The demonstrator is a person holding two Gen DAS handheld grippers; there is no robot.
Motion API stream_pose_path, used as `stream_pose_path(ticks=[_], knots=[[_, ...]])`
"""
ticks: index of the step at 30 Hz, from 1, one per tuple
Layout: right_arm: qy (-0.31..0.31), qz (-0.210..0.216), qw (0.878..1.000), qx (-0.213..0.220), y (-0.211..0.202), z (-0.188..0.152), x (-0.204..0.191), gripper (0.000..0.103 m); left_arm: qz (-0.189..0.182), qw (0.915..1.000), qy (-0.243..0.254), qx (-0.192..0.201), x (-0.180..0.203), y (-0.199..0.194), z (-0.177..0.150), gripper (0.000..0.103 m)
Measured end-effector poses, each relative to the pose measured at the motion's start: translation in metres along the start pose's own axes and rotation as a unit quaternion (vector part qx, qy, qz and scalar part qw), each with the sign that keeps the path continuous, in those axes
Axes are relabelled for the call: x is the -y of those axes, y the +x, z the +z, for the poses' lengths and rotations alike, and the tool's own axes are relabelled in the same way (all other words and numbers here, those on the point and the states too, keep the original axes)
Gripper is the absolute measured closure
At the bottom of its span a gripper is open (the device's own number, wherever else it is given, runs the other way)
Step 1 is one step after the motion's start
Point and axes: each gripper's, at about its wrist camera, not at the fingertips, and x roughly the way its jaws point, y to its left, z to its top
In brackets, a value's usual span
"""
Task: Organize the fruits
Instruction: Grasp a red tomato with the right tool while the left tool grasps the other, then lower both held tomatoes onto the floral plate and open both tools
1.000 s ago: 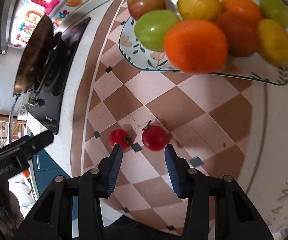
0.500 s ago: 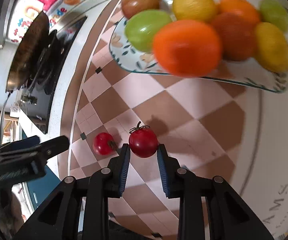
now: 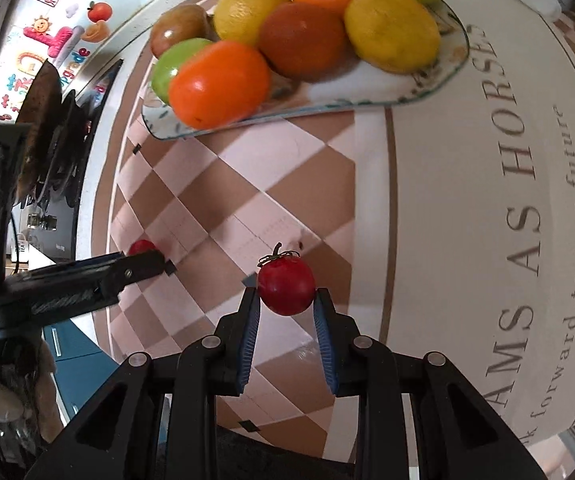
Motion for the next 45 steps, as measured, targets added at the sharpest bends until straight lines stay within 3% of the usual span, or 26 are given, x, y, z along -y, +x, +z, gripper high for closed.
stream_pose_path(ticks=[2, 4, 10, 16, 22, 31, 43, 45], knots=[[0.003, -0.003, 1.000, 0.001, 0.000, -0.002, 0.004, 0.073, 0.002, 1.0000, 0.003, -0.006, 0.003, 0.006, 0.002, 0.068], [0.009, -0.001, 1.000, 0.003, -0.001, -0.005, 0.008, 0.073, 0.004, 1.0000, 0.002, -0.002, 0.004, 0.007, 0.004, 0.073], [0.013, 0.003, 1.000, 0.015, -0.011, -0.002, 0.010, 0.073, -0.011, 0.9999, 0.002, 0.009, 0.005, 0.001, -0.005, 0.074], [0.016, 0.022, 0.999, 0.047, -0.041, 0.008, 0.008, 0.073, -0.052, 0.9975, 0.001, 0.048, 0.017, -0.046, 0.000, 0.074], [0.017, 0.025, 0.997, 0.078, -0.066, 0.030, 0.009, 0.073, -0.087, 0.9932, -0.005, 0.077, 0.016, -0.084, 0.026, 0.074], [0.041, 0.011, 0.996, 0.084, -0.057, 0.072, 0.029, 0.073, -0.145, 0.9866, -0.068, 0.029, -0.002, -0.053, 0.076, 0.074], [0.056, 0.007, 0.997, 0.060, -0.036, 0.093, 0.031, 0.072, -0.185, 0.9761, -0.114, -0.009, -0.015, -0.034, 0.092, 0.071], [0.060, 0.006, 0.997, 0.055, -0.034, 0.093, 0.032, 0.065, -0.190, 0.9742, -0.120, -0.017, -0.019, -0.033, 0.091, 0.071]])
